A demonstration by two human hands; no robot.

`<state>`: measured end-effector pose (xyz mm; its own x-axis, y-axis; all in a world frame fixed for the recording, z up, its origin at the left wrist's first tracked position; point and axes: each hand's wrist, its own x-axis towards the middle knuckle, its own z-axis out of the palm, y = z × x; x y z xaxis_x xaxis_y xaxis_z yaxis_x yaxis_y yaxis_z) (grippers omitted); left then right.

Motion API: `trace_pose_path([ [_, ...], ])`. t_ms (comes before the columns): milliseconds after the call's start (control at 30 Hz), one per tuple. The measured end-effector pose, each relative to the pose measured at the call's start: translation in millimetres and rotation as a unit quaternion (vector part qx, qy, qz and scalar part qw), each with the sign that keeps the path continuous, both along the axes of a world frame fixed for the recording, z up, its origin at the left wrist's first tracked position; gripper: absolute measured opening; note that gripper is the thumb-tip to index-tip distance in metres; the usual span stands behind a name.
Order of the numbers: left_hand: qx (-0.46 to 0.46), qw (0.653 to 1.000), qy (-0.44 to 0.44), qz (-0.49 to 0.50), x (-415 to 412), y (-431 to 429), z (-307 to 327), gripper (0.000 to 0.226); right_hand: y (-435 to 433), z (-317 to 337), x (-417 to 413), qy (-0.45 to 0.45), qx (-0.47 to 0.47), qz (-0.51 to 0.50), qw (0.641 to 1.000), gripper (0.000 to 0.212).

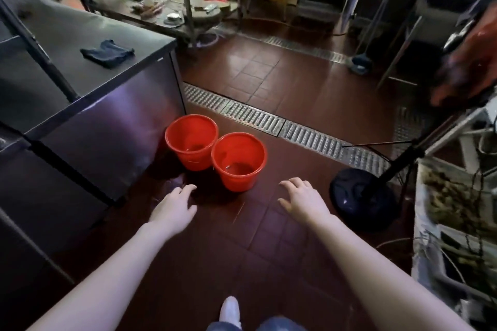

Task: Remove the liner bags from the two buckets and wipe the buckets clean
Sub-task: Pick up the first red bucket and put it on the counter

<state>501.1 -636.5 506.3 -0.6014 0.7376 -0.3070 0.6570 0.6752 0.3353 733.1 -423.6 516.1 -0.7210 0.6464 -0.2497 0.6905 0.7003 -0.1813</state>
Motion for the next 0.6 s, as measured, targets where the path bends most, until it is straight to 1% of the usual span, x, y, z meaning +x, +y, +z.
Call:
trace_pose_path([
  [200,-0.014,0.998,-0.041,0.036,-58,105,-24,0.054,111,-24,-61,-0.022,-0.031,0.008,0.999,0.049],
  [300,-0.006,0.995,-0.062,0.073,-79,159,-45,0.055,174,-40,-96,-0.034,-0.036,0.030,0.998,0.050],
  [467,0.010,0.982,-0.112,0.150,-97,240,-76,0.057,260,-64,-148,-0.063,-0.078,0.054,0.993,0.050],
  [600,0.018,0.968,-0.152,0.197,-109,288,-121,0.056,319,-102,-186,-0.082,-0.108,0.048,0.990,0.051],
])
